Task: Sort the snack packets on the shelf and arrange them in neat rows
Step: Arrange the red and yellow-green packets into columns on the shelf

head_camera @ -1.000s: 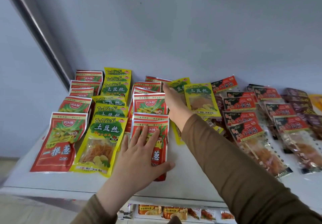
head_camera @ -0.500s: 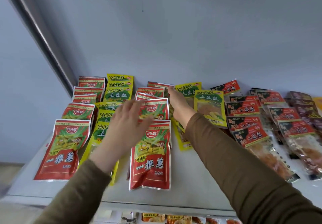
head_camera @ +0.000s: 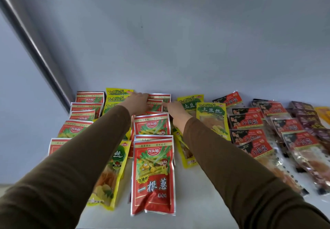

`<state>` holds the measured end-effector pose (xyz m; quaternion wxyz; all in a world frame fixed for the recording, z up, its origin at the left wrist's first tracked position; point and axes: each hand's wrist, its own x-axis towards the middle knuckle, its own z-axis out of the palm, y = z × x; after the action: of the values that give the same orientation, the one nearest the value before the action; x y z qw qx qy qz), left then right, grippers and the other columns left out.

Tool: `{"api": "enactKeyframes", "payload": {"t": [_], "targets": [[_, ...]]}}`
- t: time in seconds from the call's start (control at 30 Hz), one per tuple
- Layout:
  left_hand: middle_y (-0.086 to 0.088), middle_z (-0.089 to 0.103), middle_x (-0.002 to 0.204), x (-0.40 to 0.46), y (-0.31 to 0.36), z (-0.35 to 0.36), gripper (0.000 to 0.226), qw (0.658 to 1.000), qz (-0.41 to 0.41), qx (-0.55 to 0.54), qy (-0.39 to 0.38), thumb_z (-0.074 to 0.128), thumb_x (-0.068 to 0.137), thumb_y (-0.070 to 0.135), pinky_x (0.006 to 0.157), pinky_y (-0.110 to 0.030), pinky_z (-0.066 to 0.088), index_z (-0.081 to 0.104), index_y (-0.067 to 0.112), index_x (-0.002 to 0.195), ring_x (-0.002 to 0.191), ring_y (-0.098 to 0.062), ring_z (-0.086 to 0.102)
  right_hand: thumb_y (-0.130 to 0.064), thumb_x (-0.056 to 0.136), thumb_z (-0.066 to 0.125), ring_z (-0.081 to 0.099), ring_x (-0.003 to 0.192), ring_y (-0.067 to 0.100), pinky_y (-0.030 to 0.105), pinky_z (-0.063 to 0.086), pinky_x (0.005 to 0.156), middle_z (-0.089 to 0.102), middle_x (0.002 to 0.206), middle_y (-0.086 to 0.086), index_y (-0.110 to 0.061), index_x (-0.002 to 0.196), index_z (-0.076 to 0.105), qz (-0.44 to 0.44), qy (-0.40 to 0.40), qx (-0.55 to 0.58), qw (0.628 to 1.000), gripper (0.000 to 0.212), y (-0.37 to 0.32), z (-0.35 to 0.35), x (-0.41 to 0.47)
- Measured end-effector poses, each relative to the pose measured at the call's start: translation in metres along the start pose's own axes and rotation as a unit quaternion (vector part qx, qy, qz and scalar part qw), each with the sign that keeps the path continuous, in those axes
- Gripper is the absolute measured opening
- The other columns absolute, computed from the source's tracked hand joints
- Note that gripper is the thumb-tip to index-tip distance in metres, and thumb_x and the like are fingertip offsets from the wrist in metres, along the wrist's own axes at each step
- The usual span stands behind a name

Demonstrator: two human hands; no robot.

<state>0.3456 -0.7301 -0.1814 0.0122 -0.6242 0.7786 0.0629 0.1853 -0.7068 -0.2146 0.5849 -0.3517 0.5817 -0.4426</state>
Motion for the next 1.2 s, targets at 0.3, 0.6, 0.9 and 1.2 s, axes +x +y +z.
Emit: {"api": "enactKeyframes", "payload": {"t": [0.3, 0.6, 0.9, 1.2], "targets": [[-0.007, 0.067, 0.104, -0.002, -0.003, 0.004, 0.012, 0.976, -0.006, -0.195, 0.1, 0.067, 0.098, 0.026, 0.061, -0.028, 0.046, 0.066, 0.015, 0.102, 0.076, -0.018, 0.062, -0.006, 0.098, 0.063, 0.071, 0.089, 0.03, 0.036, 0.058, 0.071, 0.071, 0.118, 0.019, -0.001, 0.126, 0.062, -0.048, -0.059, -0.031, 0.997, 0.029, 0.005, -0.002, 0.01], [0.007, 0.065, 0.101, -0.026, -0.007, -0.015, 0.027, 0.993, 0.082, -0.001, 0.083, 0.073, 0.09, 0.05, 0.078, -0.032, 0.047, 0.068, 0.027, 0.104, 0.095, -0.016, 0.057, -0.009, 0.099, 0.062, 0.074, 0.075, 0.015, 0.027, 0.056, 0.058, 0.075, 0.101, 0.003, -0.019, 0.102, 0.067, -0.091, -0.04, -0.008, 0.995, 0.012, -0.002, 0.003, 0.016], [0.005, 0.067, 0.085, -0.015, -0.016, -0.009, 0.024, 0.992, -0.007, -0.083, 0.096, 0.071, 0.093, 0.039, 0.059, -0.027, 0.044, 0.062, 0.026, 0.075, 0.073, -0.014, 0.061, -0.021, 0.101, 0.061, 0.076, 0.086, 0.027, 0.035, 0.059, 0.072, 0.077, 0.099, 0.008, -0.014, 0.107, 0.07, -0.059, -0.044, 0.027, 0.997, 0.013, -0.001, 0.002, 0.015], [0.0, 0.058, 0.115, -0.054, -0.016, -0.021, 0.045, 0.979, -0.009, -0.113, 0.168, 0.077, 0.089, 0.04, 0.082, -0.038, 0.054, 0.057, 0.021, 0.125, 0.102, -0.021, 0.059, -0.038, 0.103, 0.052, 0.073, 0.093, 0.02, 0.038, 0.055, 0.085, 0.075, 0.099, 0.002, -0.009, 0.112, 0.065, -0.125, -0.055, -0.068, 0.988, 0.033, -0.006, -0.014, -0.007]]}}
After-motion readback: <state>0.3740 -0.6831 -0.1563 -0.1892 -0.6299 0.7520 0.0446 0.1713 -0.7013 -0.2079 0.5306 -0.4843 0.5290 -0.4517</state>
